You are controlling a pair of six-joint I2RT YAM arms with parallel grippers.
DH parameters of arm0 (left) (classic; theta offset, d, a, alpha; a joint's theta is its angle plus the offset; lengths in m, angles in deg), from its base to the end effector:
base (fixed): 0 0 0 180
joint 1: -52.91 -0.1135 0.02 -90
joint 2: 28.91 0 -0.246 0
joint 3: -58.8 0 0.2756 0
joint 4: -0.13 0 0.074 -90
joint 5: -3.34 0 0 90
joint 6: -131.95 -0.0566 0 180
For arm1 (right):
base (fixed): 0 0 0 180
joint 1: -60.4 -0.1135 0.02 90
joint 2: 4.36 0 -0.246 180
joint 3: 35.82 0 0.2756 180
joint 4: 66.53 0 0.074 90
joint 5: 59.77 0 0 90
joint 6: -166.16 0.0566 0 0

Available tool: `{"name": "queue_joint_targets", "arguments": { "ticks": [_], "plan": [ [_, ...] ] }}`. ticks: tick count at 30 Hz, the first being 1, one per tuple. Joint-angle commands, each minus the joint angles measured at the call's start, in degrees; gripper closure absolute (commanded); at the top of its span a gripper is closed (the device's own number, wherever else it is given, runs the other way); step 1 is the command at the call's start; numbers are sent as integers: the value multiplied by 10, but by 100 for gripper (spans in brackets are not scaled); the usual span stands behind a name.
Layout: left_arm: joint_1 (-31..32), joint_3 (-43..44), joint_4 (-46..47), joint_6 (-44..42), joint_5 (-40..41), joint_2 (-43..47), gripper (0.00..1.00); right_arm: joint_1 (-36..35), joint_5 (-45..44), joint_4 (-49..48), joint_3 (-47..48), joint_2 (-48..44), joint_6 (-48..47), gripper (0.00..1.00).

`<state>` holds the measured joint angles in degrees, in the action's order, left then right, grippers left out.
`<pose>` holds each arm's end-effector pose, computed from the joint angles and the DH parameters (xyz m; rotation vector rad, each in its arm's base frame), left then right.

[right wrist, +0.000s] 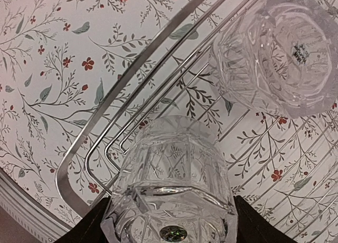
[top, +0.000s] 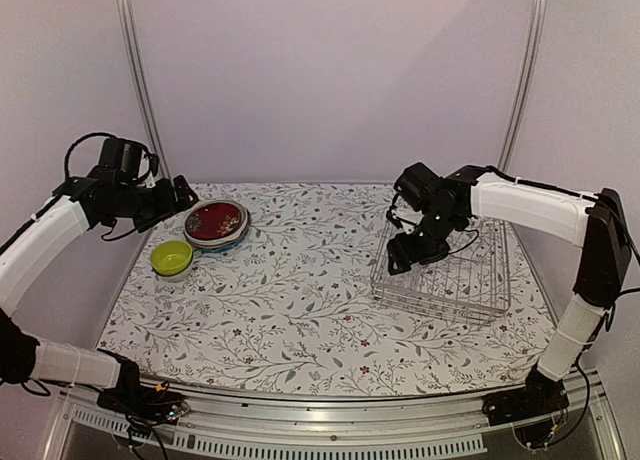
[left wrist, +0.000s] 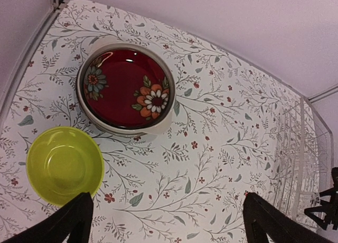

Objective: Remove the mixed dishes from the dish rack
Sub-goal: Grab the cup from the dish rack, then pass from the right arm to the left

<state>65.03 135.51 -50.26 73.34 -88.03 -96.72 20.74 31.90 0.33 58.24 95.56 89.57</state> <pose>0.2903 -0.0637 0.2974 -0.3777 2.3000 -0.4151 0.2879 0.2408 0.2030 -0.6592 2.7990 0.2327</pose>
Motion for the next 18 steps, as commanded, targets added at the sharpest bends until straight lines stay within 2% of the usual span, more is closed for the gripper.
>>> {"name": "queue_joint_targets", "arguments": {
  "ticks": [1, 5, 9, 14, 18],
  "plan": [
    [5, 13, 38, -21, -76, 14, 0, 4, 7, 27, 44, -55, -11, 47],
    [5, 16, 54, -31, -119, 22, 0, 4, 9, 46, 85, -80, -21, 47],
    [6, -3, 123, -34, -215, 45, 1, 5, 27, 56, 132, -108, -31, 48],
    [17, -26, 239, 8, -357, 47, 0, 5, 131, 24, 169, -144, -43, 49],
    [51, -17, 263, 14, -383, 36, 0, 3, 208, -35, 172, -172, -30, 50]
  ]
}}
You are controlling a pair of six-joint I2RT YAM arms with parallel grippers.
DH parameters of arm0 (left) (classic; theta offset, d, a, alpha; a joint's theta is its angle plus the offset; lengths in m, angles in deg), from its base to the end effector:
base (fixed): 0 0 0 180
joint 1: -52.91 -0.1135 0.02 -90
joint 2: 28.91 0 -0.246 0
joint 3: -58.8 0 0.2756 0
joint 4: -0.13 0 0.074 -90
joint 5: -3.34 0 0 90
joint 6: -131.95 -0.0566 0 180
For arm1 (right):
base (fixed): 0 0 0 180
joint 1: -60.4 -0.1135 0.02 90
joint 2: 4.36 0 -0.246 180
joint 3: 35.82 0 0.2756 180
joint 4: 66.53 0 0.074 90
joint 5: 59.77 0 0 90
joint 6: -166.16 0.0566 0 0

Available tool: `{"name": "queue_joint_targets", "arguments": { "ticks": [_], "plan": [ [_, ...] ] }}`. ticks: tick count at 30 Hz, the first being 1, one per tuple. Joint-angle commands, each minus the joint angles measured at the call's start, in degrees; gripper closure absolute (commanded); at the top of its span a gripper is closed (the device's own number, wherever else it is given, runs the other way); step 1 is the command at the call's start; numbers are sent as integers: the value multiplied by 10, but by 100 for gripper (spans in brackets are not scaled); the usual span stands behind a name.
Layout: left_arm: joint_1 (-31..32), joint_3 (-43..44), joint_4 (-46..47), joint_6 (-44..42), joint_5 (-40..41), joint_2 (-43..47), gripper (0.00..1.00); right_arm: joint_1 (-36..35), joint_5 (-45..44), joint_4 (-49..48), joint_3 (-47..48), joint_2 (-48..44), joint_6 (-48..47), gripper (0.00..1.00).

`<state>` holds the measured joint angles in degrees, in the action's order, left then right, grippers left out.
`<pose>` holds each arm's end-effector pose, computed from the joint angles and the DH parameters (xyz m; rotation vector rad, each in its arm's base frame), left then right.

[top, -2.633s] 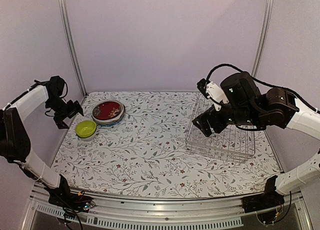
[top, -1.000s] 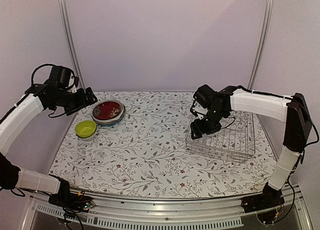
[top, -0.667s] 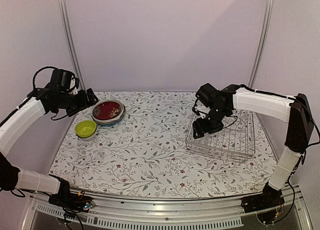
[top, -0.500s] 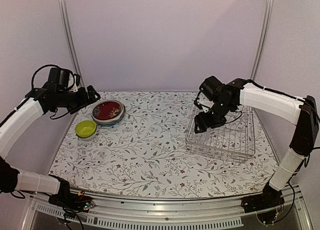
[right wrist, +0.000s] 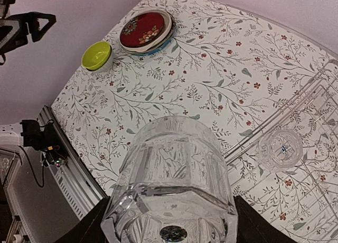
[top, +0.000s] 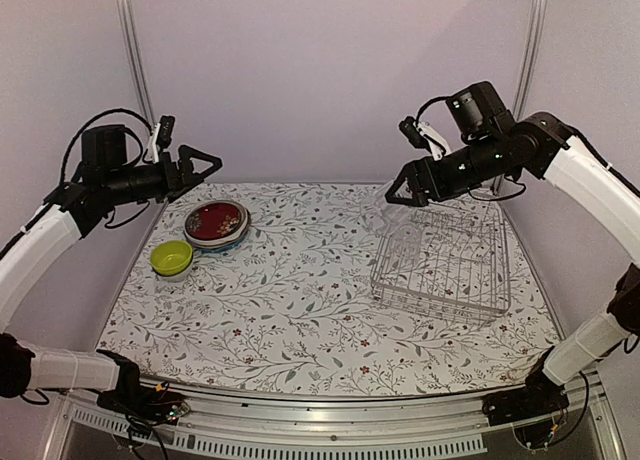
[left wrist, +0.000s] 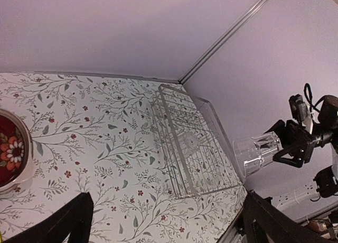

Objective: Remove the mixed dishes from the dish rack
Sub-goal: Pass from the right arm to the left

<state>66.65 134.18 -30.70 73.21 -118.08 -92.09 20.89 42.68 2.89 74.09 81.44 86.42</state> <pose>0.2788 -0.0986 0.3522 0.0922 1.9839 -1.0409 0.2580 0.2286 0.3795 -0.7219 2.3332 0.6634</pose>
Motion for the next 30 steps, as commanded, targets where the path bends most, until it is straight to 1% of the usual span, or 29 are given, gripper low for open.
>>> {"name": "queue_joint_targets", "arguments": {
  "ticks": [1, 5, 6, 7, 9, 10, 13, 17, 19, 22, 30],
  "plan": [
    [44, -4, 78, 20, -92, -13, 0, 2, 114, -71, 14, -36, 5, 50],
    [85, -16, 167, 69, -132, -21, 1, 2, 162, -117, 12, -55, 17, 50],
    [99, -19, 218, 84, -140, -26, 2, 1, 172, -128, 12, -58, 20, 50],
    [113, -22, 244, 98, -146, -32, 2, 2, 182, -137, 11, -63, 23, 50],
    [148, -18, 277, 113, -152, -51, 5, 1, 202, -160, 7, -67, 31, 50],
    [173, -8, 277, 107, -155, -69, 7, 0, 210, -171, 5, -70, 37, 50],
    [223, 28, 261, 86, -156, -105, 15, -2, 232, -198, -5, -68, 52, 49],
    [270, 59, 290, 90, -172, -148, 29, -10, 252, -245, -28, -65, 72, 49],
    [285, 74, 291, 90, -175, -161, 35, -13, 257, -256, -31, -65, 76, 49],
    [302, 84, 312, 99, -181, -174, 39, -13, 260, -260, -34, -64, 76, 49],
    [315, 81, 432, 174, -198, -205, 56, -16, 280, -305, -67, -63, 98, 49]
  ]
}}
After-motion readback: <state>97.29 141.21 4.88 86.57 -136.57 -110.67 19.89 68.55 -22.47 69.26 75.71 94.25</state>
